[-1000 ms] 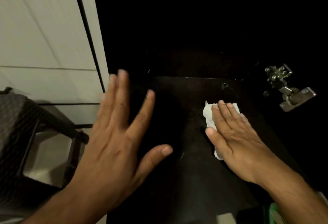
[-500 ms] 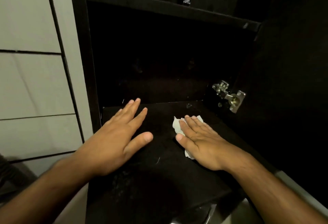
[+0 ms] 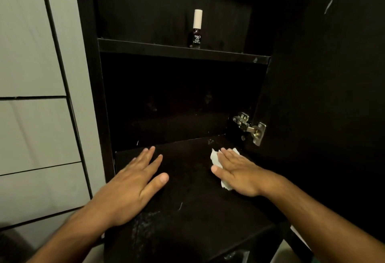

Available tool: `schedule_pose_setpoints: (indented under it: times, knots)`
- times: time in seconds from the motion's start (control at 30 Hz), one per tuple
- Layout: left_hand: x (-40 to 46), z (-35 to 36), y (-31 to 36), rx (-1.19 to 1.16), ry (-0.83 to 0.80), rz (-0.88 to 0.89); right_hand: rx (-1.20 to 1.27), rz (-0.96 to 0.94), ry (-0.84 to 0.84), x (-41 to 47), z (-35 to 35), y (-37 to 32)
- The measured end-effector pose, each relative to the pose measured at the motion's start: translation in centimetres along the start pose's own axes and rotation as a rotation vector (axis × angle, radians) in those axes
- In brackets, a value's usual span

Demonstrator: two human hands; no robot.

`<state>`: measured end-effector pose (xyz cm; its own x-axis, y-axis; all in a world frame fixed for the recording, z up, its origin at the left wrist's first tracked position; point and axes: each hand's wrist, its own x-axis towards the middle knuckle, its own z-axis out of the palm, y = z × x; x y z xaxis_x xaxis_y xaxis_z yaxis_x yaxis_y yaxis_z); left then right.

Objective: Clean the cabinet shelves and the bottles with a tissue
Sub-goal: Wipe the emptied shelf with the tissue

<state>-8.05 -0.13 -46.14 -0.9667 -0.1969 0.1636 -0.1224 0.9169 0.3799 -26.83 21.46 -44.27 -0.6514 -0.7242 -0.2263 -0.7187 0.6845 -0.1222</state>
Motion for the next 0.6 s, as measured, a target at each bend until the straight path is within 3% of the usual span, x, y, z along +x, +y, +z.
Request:
schedule_pose_setpoints:
  times: [0.2,0.4,0.6]
  knots:
    - [0.3,0.4,-0.1,0.021,0.006,-0.041,-0.016,0.039,0.059,6.3,-0.8,-2.4]
    - [0.2,0.3,0.2,0.069,-0.032,-0.041,-0.013,-0.133,0.041,2.0,0.7,-3.1]
    - [0.2,0.4,0.1,0.084,-0.044,-0.049,-0.011,0.058,0.045,3.0,-0.9,0.7]
